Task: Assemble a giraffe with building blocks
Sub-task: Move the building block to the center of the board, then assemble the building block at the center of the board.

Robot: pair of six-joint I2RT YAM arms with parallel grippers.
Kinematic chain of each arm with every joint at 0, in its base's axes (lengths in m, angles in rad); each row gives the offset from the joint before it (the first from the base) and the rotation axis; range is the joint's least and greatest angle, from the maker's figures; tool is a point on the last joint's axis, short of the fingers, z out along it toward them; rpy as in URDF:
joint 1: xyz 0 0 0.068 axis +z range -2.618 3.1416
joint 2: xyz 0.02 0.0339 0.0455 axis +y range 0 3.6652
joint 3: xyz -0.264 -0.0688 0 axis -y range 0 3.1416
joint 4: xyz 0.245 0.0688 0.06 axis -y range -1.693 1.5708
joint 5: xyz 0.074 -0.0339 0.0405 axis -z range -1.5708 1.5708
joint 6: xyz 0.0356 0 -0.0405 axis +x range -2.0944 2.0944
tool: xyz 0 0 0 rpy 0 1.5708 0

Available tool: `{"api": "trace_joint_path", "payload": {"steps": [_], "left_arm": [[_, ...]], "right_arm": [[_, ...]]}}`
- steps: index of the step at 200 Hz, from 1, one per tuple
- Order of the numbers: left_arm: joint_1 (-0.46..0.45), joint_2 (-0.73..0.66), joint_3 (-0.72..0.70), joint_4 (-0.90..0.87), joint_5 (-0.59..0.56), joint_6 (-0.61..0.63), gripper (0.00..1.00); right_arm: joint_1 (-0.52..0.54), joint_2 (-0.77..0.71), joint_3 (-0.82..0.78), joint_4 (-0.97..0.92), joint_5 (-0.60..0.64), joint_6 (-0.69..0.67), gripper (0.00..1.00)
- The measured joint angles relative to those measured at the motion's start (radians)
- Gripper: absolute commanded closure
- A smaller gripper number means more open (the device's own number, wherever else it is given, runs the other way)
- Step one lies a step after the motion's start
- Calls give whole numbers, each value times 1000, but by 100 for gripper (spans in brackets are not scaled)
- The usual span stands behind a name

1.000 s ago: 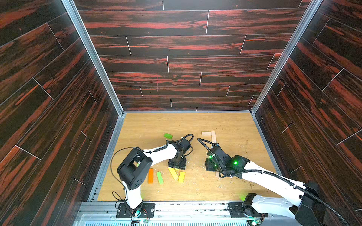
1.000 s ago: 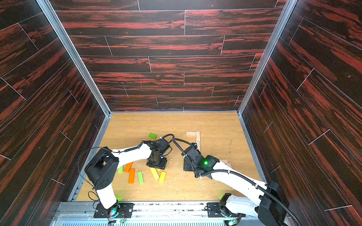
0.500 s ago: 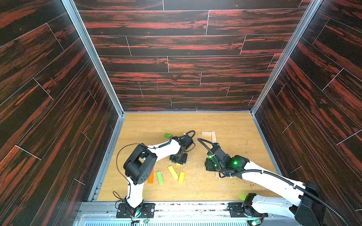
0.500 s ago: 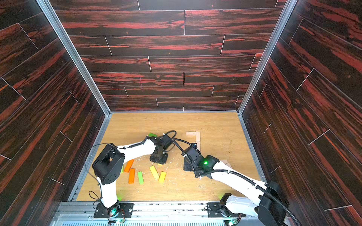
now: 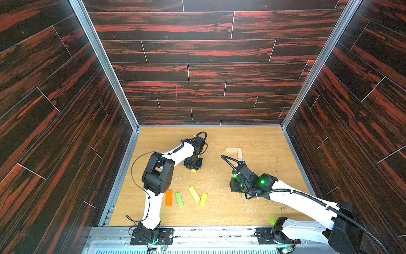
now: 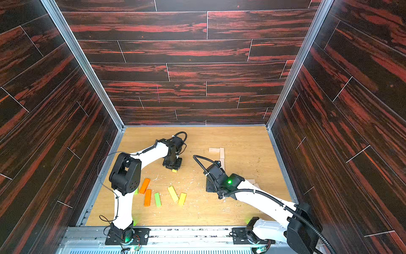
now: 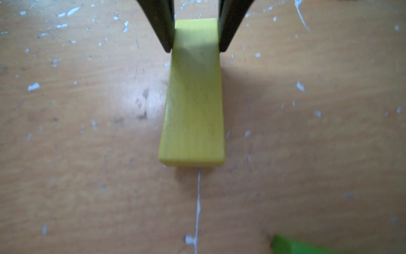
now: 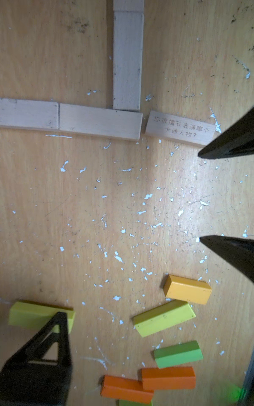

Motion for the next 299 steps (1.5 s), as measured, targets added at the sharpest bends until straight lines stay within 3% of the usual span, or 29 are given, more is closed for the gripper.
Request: {"api": "trace_joint_path", "payload": {"steps": [47,74,95,110,149,186,226,299], "left_arm": [[30,41,72,-51,23,48,80],[48,74,122,-77,21,72,55],[57,91,134,-95,20,89,48],[61,92,135,-110,17,96,49],[69,98,165,-138,8,111,74],[69,114,203,-141,2,112,78],[69,137,233,-155,2,121,50],[69,126,231,-149,11,119,38]], "right_arm": [[-2,10,0,5,-6,-4,43],[-7,17,0,8,-9,-9,43],[-12,18,0,9,-11,-12,43],[-17,19,0,11,-14,-15,43],[-28,26,0,18,-24,-19,43],[-35,42,0,29,-34,-23,43],[-41,53,1,34,-38,-27,43],[-51,62,1,36,-48,-37,43]]}}
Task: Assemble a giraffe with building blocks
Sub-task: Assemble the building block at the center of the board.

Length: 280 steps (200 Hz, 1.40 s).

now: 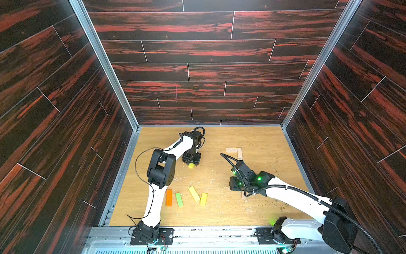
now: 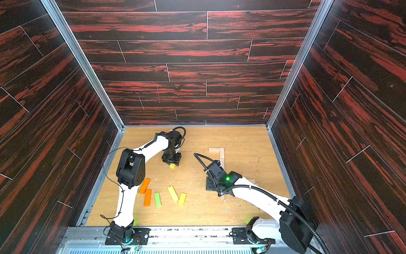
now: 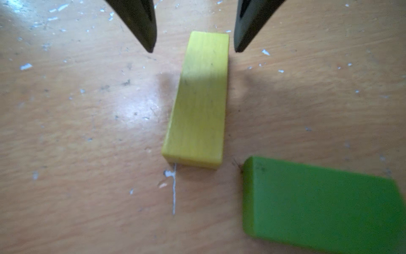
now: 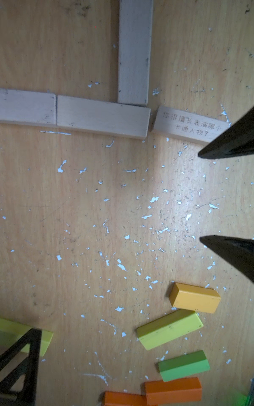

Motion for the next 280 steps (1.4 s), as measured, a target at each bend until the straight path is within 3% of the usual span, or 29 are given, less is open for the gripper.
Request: {"api": "trace_joint_path", "payload": {"steps": [82,116,175,280], "left_arm": [[0,29,15,-8,-24,7,60],[0,51,21,-11,-24,8,60],[0,72,77,-20,-33,10,71],[5,122,156,-69,-66,9,76]], "right_arm": [[0,6,8,-2,-5,-1,43],[0,6,8,-3,-5,-1,43],[-7,18,8,-3,-8,-1,43],[-17,18,8,-3,-11,-1,43]]}}
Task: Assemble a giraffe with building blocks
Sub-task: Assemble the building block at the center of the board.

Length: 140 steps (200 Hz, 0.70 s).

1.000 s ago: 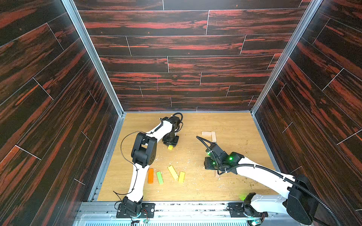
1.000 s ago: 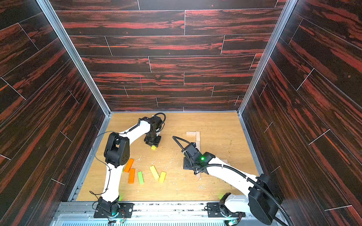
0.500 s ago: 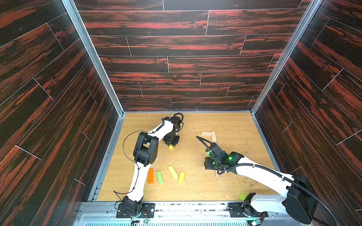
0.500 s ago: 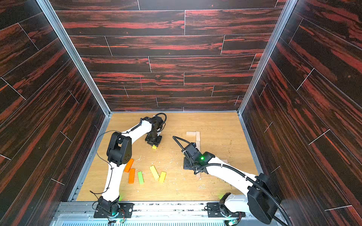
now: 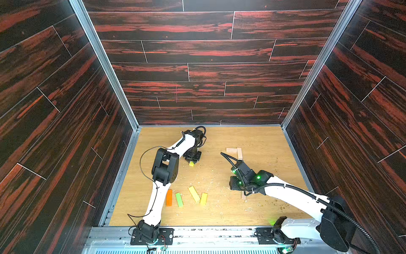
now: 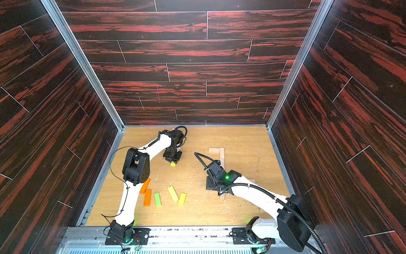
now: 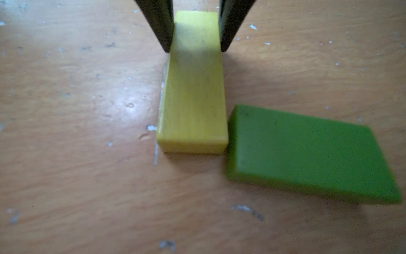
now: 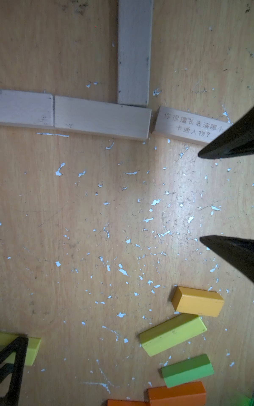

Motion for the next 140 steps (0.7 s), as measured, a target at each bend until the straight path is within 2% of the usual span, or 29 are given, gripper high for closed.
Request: {"api": "trace_joint_path", "payload": {"steps": [140], "left_arm": [[2,61,108,-50,-8,-10,76]], "right_arm": [[-12,0,0,0,-4,0,43]]}}
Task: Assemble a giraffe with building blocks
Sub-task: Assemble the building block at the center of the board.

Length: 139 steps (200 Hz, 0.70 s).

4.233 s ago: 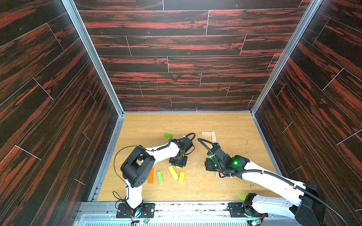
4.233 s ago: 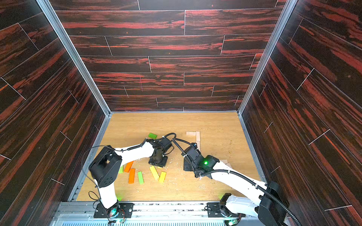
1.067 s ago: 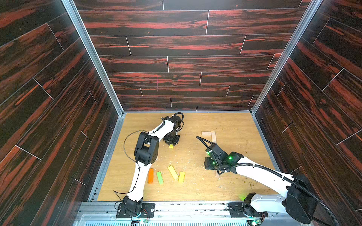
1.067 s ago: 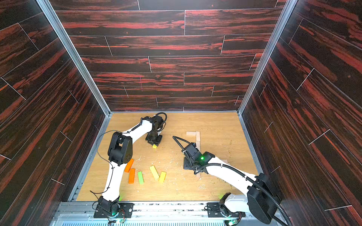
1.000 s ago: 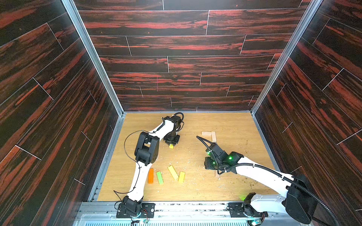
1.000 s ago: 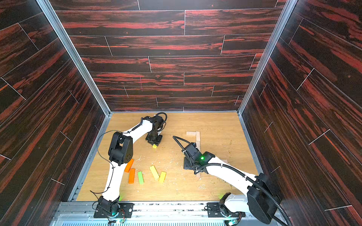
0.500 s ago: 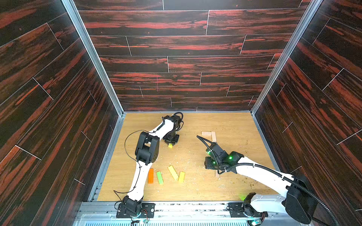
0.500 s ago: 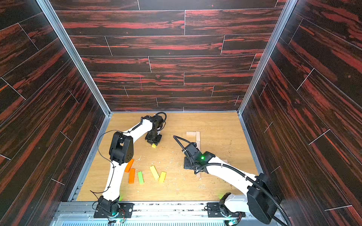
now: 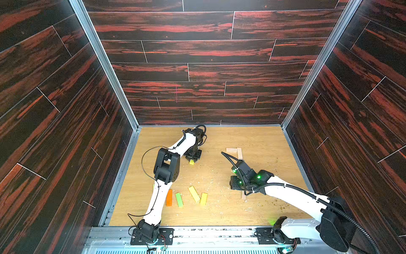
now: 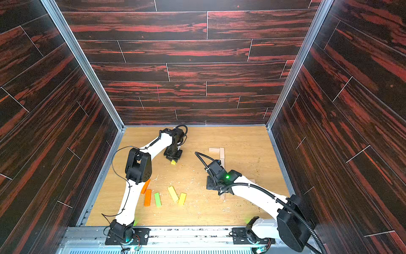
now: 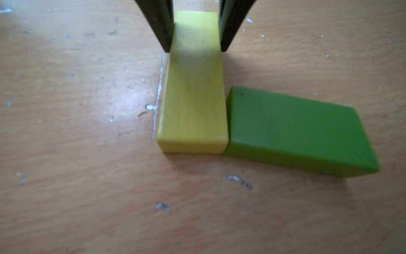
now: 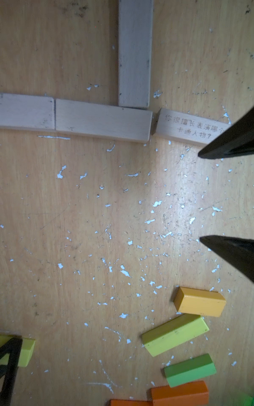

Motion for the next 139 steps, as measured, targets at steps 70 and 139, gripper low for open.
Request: {"api": "trace_joint_path", "payload": {"steps": [70,139], "left_arm": [[0,0,-2,-3,-1,0,72],[1,0,-2,-4,-1,0,60]], "right_arm": [[-1,0,0,0,-4,0,43],[-4,0,0,1,-6,0,43]]}}
